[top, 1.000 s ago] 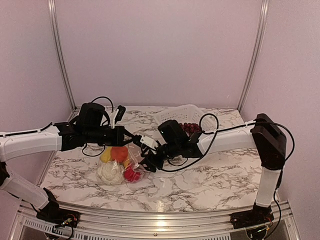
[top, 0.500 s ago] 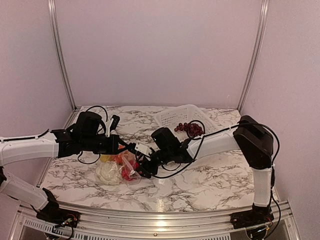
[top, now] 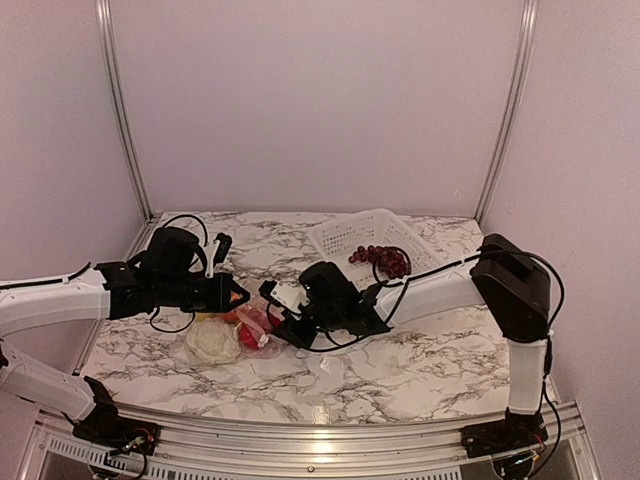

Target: Open the zip-top bag and remove the fake food

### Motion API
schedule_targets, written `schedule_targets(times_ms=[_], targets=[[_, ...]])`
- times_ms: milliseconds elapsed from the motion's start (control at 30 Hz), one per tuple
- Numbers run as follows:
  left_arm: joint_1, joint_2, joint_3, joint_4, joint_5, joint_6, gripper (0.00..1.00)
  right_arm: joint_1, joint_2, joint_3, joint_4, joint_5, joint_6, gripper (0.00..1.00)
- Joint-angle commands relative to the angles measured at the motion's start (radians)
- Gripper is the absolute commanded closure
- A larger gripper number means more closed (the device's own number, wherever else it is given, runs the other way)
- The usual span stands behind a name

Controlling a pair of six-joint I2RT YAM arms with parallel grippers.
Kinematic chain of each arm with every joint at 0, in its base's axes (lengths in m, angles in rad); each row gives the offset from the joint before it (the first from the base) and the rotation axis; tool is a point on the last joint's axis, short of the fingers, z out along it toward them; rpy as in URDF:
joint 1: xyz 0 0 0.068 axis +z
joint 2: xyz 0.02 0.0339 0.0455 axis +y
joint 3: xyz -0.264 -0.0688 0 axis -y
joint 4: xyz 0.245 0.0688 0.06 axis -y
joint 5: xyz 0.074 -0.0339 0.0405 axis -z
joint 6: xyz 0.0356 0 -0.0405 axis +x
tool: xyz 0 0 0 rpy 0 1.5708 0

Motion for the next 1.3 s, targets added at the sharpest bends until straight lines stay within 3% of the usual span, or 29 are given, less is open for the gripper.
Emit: schedule_targets(times_ms=[0, 133, 200, 533, 700, 800, 967, 1267], targets=[[0.001, -0.026, -0.009, -0.013, -0.033, 0.009, 1.0, -0.01, -0.085, -0.067, -0.052, 0.256, 0.036, 0.47], [0.001, -0.024, -0.007, -0.019, -0.016, 0.028, 1.0, -0.012, -0.165, -0.144, 0.019, -0.019, -0.018, 0.43], [0.001, -0.025, -0.006, -0.015, 0.0, 0.037, 1.0, -0.017, -0.192, -0.149, 0.033, -0.084, 0.003, 0.43], [0.001, -0.019, -0.002, 0.006, 0.016, 0.033, 1.0, -0.044, -0.097, 0.038, -0.018, -0.111, 0.161, 0.69], [0.001, -0.019, 0.007, 0.02, 0.001, 0.021, 1.0, -0.045, -0.025, 0.112, -0.07, -0.089, 0.192, 0.71], [0.001, -0.015, 0.006, 0.033, -0.003, 0.01, 1.0, -0.043, 0.01, 0.149, -0.1, -0.097, 0.209, 0.65], [0.001, -0.006, 0.006, 0.038, -0.003, 0.005, 1.0, -0.042, 0.044, 0.166, -0.109, -0.137, 0.249, 0.42], [0.001, -0.006, -0.017, 0.051, 0.001, -0.006, 1.0, -0.041, 0.159, 0.215, -0.181, -0.152, 0.309, 0.31]])
